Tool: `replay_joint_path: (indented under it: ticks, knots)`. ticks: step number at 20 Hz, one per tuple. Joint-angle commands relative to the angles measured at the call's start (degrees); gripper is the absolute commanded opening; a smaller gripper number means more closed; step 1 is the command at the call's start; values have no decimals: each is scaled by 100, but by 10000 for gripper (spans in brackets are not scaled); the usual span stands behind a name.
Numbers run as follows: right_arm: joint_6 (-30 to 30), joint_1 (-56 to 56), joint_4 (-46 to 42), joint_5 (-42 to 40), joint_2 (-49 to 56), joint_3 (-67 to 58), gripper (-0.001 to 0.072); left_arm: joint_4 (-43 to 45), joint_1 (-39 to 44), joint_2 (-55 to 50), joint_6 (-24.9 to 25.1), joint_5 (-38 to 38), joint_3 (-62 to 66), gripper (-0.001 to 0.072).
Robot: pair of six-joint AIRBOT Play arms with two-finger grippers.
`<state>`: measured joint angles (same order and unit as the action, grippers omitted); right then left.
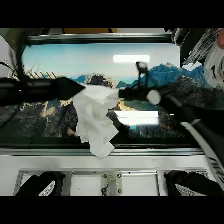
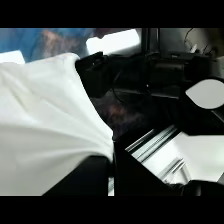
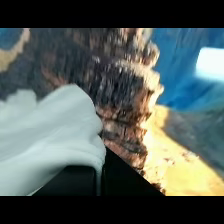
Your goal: Fold the clothes and pants, and hang the long-sleeved shirts on hangers.
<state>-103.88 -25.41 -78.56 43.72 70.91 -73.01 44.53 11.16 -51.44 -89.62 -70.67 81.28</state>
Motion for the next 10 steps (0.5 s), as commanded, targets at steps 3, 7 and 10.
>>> replay_joint_path:
  ticks: [3, 7, 10]
  knots:
    - [511, 238, -481, 1722, -2118, -2262, 9, -1447, 50, 48, -11, 590, 1917, 15]
    - [271, 234, -481, 1720, -3001, -3032, 9, -1445, 352, 42, -13, 590, 2935, 15]
    - [-42, 234, -481, 1998, -3206, -3036, 9, -1403, 463, -103, -37, 352, 3375, 15]
